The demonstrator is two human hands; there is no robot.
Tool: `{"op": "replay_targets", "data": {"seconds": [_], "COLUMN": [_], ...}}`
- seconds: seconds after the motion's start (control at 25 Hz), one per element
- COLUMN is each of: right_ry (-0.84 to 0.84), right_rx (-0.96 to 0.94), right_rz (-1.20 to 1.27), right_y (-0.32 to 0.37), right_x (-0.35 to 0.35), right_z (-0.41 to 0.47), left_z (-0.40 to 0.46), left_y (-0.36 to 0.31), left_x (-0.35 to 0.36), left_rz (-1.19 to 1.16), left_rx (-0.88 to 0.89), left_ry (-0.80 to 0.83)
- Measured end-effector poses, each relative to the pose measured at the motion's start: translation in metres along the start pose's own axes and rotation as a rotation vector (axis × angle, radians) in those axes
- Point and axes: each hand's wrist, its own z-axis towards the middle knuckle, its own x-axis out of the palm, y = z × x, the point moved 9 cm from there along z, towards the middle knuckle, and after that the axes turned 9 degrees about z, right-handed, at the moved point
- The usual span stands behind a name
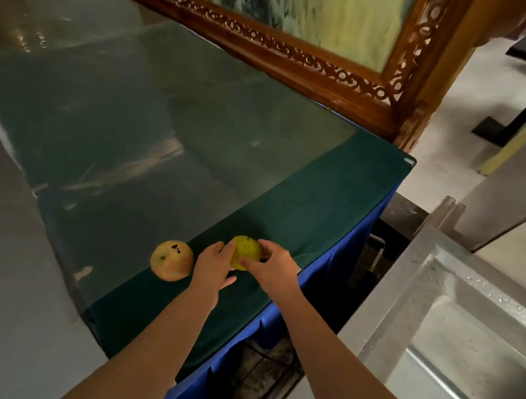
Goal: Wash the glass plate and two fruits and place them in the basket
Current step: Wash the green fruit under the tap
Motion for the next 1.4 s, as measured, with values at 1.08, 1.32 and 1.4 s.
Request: {"op": "replay_targets", "data": {"seconds": [1.08,1.32,1.4], "right_ry": [-0.919,-0.887,-0.886], "right_rx": [0.419,0.492,0.509], "right_rz": [0.834,1.004,1.042], "right_y": [-0.278,-0.282,-0.283], "right_x": [-0.452,-0.452,-0.451], "right_z": [-0.214,-0.198,-0.200], "left_z": [-0.200,-0.188,-0.187], "left_y": [0.131,0.130,0.129], "left_x": [0.426,0.423,0.423], "left_rz": [-0.004,-0.047,-0.054], "left_rx": [-0.111,-0.098,-0.091], "left_ry": [0.878,0.834,0.843]}}
